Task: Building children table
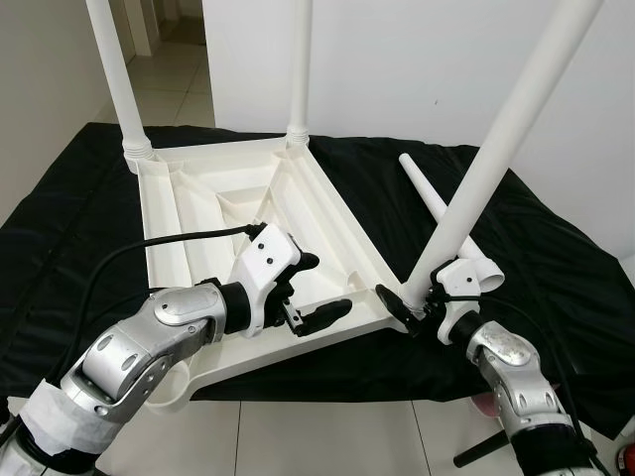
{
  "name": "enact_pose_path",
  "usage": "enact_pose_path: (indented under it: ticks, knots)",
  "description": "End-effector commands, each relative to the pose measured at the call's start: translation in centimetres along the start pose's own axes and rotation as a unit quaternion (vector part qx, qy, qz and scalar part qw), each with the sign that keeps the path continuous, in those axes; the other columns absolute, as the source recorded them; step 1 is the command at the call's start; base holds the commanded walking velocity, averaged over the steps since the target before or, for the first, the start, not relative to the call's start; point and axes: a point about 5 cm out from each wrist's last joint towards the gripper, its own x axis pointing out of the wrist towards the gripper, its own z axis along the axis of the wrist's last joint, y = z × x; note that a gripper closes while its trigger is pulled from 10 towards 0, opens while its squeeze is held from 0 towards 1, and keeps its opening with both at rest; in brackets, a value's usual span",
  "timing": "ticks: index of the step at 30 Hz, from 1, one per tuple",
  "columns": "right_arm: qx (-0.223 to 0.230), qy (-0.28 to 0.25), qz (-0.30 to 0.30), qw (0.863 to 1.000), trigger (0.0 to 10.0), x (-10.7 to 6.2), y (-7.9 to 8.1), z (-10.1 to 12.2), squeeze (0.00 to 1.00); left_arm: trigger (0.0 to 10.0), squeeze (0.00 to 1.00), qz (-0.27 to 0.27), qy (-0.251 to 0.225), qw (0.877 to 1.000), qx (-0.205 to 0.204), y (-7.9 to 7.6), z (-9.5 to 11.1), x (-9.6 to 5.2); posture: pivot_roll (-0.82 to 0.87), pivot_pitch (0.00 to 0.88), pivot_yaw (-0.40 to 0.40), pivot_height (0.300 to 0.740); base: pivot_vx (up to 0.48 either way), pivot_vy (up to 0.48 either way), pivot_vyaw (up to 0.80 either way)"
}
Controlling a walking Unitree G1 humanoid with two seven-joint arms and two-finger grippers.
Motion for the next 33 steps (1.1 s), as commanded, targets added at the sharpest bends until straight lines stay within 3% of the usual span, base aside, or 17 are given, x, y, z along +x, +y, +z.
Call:
enact_pose_path:
  ticks: [1, 2, 3, 5, 6, 17, 18, 25, 33]
  knots:
    - [-0.008, 0.003, 0.014, 1.0, 9.3, 0.3, -0.2, -0.1, 0.0, 10.0, 0.0, -0.086, 0.003, 0.996, 0.002, -1.2, 0.1, 0.0, 0.02, 0.0, -0.048, 0.74, 0.0, 0.0, 0.0]
    - [-0.011, 0.004, 0.021, 1.0, 8.0, 0.4, -0.4, -0.1, 0.0, 10.0, 0.0, -0.085, 0.004, 0.996, 0.002, -1.2, 0.1, -0.1, 0.02, 0.0, -0.048, 0.74, 0.0, 0.0, 0.0]
    - [-0.011, 0.004, 0.021, 1.0, 8.0, 0.4, -0.4, -0.1, 0.0, 10.0, 0.0, -0.085, 0.004, 0.996, 0.002, -1.2, 0.1, -0.1, 0.02, 0.0, -0.048, 0.74, 0.0, 0.0, 0.0]
    - [-0.009, 0.007, 0.028, 1.0, 0.6, 0.4, -0.5, -0.3, 0.0, 10.0, 0.0, -0.084, 0.004, 0.996, 0.002, -1.2, 0.1, -0.1, 0.02, 0.0, -0.049, 0.74, 0.0, 0.0, 0.0]
    - [-0.005, 0.009, 0.031, 0.999, 0.0, 0.3, -0.5, -0.5, 0.0, 10.0, 0.0, -0.084, 0.005, 0.996, 0.002, -1.2, 0.1, -0.2, 0.02, 0.0, -0.049, 0.74, 0.0, 0.0, 0.0]
    - [0.031, 0.022, 0.05, 0.998, 0.0, -0.1, 0.6, -1.9, 0.0, 10.0, 0.0, -0.084, 0.006, 0.996, 0.002, -1.2, 0.1, -0.2, 0.02, 0.0, -0.049, 0.74, 0.0, 0.0, 0.0]
    - [0.036, 0.024, 0.043, 0.998, 10.0, -0.1, 0.7, -2.0, 0.0, 10.0, 0.0, -0.085, 0.006, 0.996, 0.002, -1.2, 0.1, -0.2, 0.02, 0.0, -0.048, 0.74, 0.0, 0.0, 0.0]
    - [0.067, 0.019, -0.003, 0.998, 10.0, 0.0, 0.8, -2.1, 0.0, 10.0, 0.0, -0.086, 0.006, 0.996, 0.001, -1.2, 0.1, -0.2, 0.02, 0.0, -0.049, 0.74, 0.0, 0.0, 0.0]
    - [0.052, 0.043, -0.095, 0.993, 10.0, 0.2, 0.6, -2.3, 0.0, 10.0, 0.0, -0.086, 0.007, 0.996, 0.001, -1.2, 0.0, -0.2, 0.02, 0.0, -0.052, 0.74, 0.0, 0.0, 0.0]
